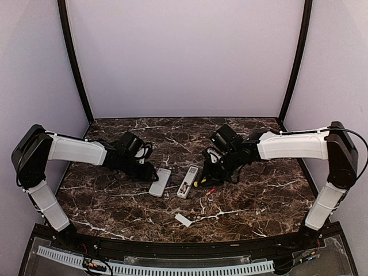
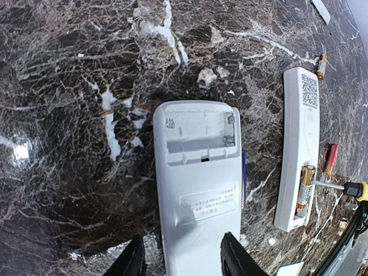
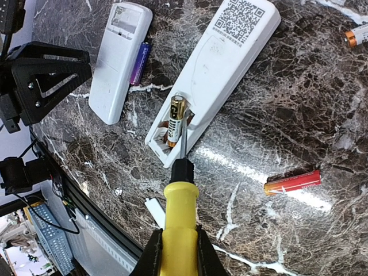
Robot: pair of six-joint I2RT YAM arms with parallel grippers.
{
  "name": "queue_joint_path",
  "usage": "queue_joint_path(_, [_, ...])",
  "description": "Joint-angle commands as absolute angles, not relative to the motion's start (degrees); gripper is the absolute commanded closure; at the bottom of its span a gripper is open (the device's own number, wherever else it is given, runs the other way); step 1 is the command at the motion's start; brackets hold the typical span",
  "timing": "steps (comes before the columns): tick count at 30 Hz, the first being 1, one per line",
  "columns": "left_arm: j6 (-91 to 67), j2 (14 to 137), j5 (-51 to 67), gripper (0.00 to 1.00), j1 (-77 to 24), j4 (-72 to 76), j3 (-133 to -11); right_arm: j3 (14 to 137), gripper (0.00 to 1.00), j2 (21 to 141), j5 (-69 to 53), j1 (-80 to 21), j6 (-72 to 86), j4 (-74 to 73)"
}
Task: Unload the batteries from the remote control
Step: Remove the battery from the remote control without the battery cover, then place the screwdriver at the center of the board.
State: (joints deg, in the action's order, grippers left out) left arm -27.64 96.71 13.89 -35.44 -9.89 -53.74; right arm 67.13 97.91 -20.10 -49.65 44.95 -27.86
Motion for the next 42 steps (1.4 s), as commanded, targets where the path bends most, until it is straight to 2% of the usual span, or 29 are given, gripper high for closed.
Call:
queue_joint_path(1, [-28.4, 96.1, 13.5, 0.55, -35.0, -9.7, -51.6, 64.4, 1.00, 97.8, -28.7, -48.9, 47.0, -17.3])
queue_joint_path(12, [-28.7, 99.2, 21.2, 0.61, -35.1, -5.1, -51.3, 63.3, 1.00, 97.3, -35.6, -48.7, 48.7, -9.0])
queue_joint_path(23, [-28.7, 97.9, 20.7, 0.63, -35.1, -4.0, -50.9, 62.8, 1.00, 93.1, -27.3, -48.6, 45.9, -14.6])
queue_joint_path(27, [-29.1, 96.0, 18.3, 0.61, -35.1, -3.2, -50.5, 62.3, 1.00, 91.3, -21.6, -48.6, 45.2, -15.7])
queue_joint_path(33, [-28.5, 92.0, 14.2, 0.53, -34.8, -3.3, -50.4, 58.2, 1.00, 86.2, -13.1, -47.9, 45.4, -14.5])
queue_joint_path(42, [-30.1, 87.5, 11.3, 0.48, -31.9, -1.0, -49.4, 49.3, 1.00, 81.1, -10.4, -41.9, 44.0, -3.8])
